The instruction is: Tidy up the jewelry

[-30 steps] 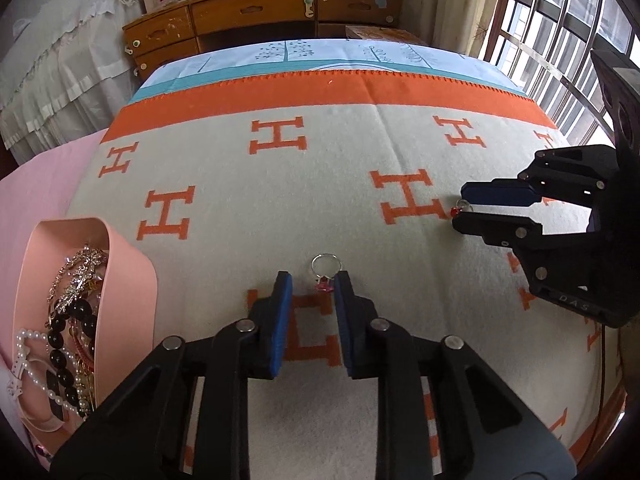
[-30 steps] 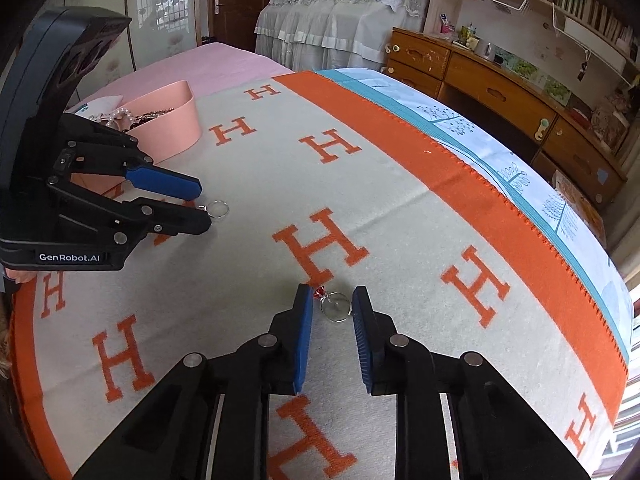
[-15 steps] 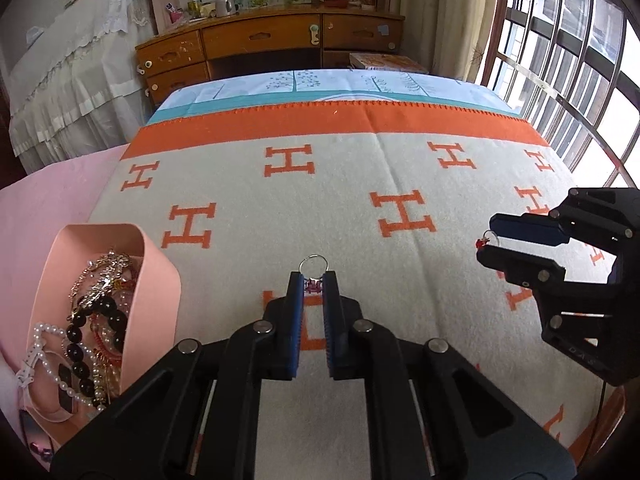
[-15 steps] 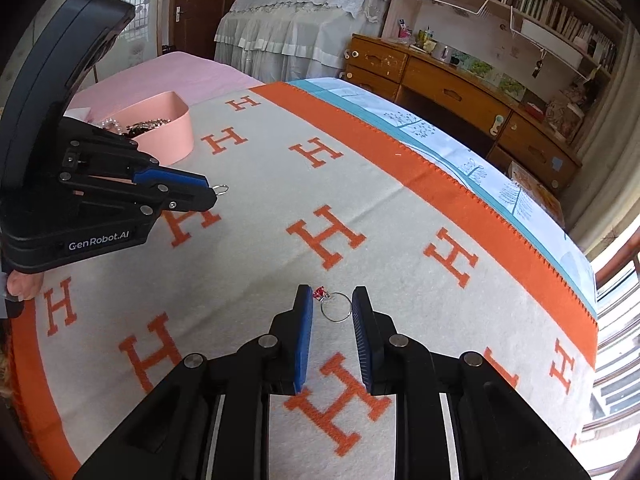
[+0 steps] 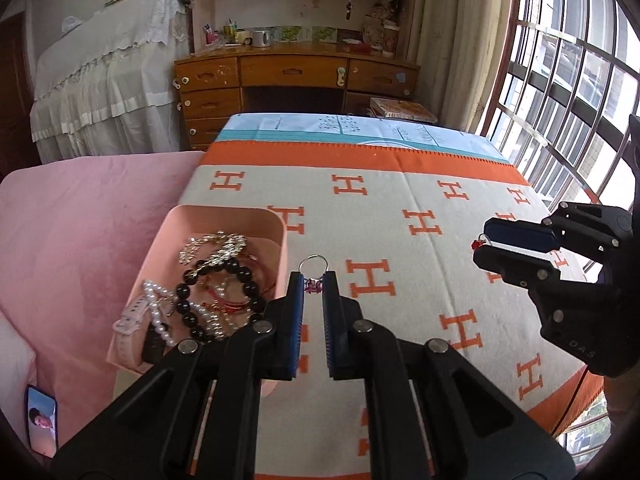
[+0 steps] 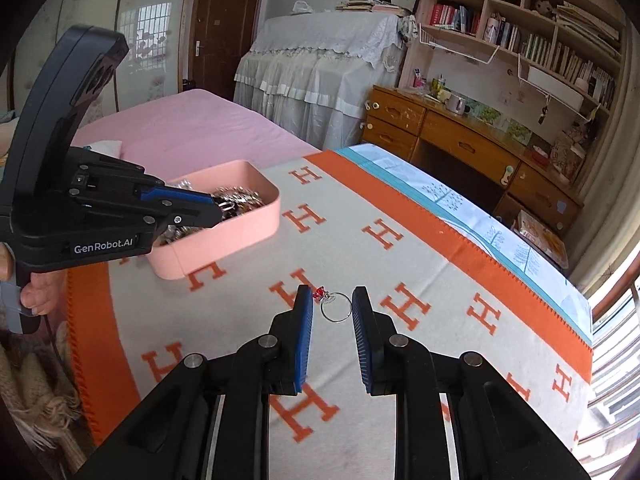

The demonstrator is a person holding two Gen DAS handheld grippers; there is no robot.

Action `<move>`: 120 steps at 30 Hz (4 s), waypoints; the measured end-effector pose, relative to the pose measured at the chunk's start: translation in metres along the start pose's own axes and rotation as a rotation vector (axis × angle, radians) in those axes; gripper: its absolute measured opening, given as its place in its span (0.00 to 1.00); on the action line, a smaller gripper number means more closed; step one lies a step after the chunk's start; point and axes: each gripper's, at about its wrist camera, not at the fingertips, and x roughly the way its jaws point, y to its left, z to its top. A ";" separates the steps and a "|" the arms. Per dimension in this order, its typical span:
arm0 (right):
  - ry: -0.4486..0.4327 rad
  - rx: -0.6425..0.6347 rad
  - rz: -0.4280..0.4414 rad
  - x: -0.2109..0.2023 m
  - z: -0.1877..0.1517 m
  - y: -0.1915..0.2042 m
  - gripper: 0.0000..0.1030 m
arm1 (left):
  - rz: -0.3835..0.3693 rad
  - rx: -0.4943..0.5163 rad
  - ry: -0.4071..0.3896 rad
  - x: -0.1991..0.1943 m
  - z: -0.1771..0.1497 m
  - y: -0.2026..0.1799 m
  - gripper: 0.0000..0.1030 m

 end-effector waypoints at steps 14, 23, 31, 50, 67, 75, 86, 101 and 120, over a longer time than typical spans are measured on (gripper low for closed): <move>0.027 0.189 0.291 0.043 0.078 0.103 0.19 | -0.019 -0.167 0.071 -0.021 -0.041 0.110 0.07; 0.176 0.311 0.395 0.088 0.086 0.120 0.24 | -0.034 -0.186 0.124 -0.007 -0.043 0.126 0.13; 0.163 0.402 0.382 0.083 0.080 0.116 0.36 | -0.023 -0.213 0.115 -0.003 -0.038 0.128 0.55; 0.054 0.605 0.100 -0.007 0.018 0.068 0.54 | 0.006 -0.052 0.007 -0.057 -0.022 0.059 0.75; -0.080 0.647 -0.156 -0.122 -0.006 0.065 0.76 | 0.049 0.009 -0.044 -0.109 -0.010 -0.017 0.81; -0.126 0.689 -0.208 -0.158 -0.021 0.060 0.79 | 0.081 0.058 -0.114 -0.129 -0.008 -0.055 0.81; -0.140 0.738 -0.223 -0.176 -0.039 0.053 0.79 | 0.024 0.023 -0.076 -0.124 -0.007 -0.069 0.81; -0.122 0.750 -0.223 -0.169 -0.037 0.050 0.79 | 0.076 0.034 -0.073 -0.113 -0.008 -0.071 0.81; -0.116 0.748 -0.223 -0.163 -0.038 0.052 0.79 | 0.110 0.041 -0.072 -0.113 -0.014 -0.066 0.81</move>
